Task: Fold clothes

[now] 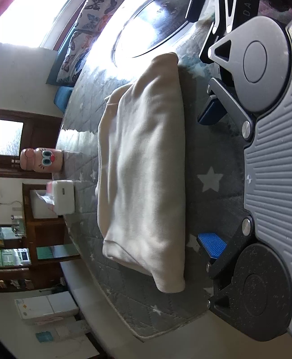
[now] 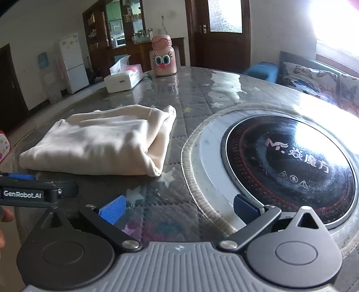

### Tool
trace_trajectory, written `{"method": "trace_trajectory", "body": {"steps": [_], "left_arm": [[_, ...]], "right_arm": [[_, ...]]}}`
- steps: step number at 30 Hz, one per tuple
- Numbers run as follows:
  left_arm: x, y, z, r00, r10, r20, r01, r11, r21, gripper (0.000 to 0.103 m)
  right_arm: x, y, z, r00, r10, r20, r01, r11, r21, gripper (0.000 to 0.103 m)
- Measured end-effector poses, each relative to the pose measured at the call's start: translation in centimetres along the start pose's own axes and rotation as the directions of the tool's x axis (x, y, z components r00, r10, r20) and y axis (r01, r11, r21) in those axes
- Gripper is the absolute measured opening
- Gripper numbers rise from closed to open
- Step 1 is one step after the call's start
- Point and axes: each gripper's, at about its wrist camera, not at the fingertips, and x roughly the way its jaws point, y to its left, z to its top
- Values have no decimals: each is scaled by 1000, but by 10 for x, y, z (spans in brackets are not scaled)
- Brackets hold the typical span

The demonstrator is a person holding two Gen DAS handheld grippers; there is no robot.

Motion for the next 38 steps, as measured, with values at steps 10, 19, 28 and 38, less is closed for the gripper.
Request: {"method": "trace_trajectory", "body": {"steps": [10, 19, 28, 38], "left_arm": [[-8, -18, -4, 999, -12, 40, 10, 998, 60, 103], [-10, -43, -6, 997, -64, 38, 59, 991, 116, 103], [-11, -41, -7, 996, -74, 54, 68, 992, 106, 103], [-14, -29, -2, 996, -49, 70, 43, 996, 81, 103]], "right_arm": [[-9, -20, -4, 999, -31, 26, 30, 999, 18, 103], [-16, -38, -9, 997, -69, 29, 68, 997, 47, 103], [-18, -34, -11, 998, -57, 35, 56, 998, 43, 103], [-21, -22, -8, 999, -32, 41, 32, 999, 11, 103]]}}
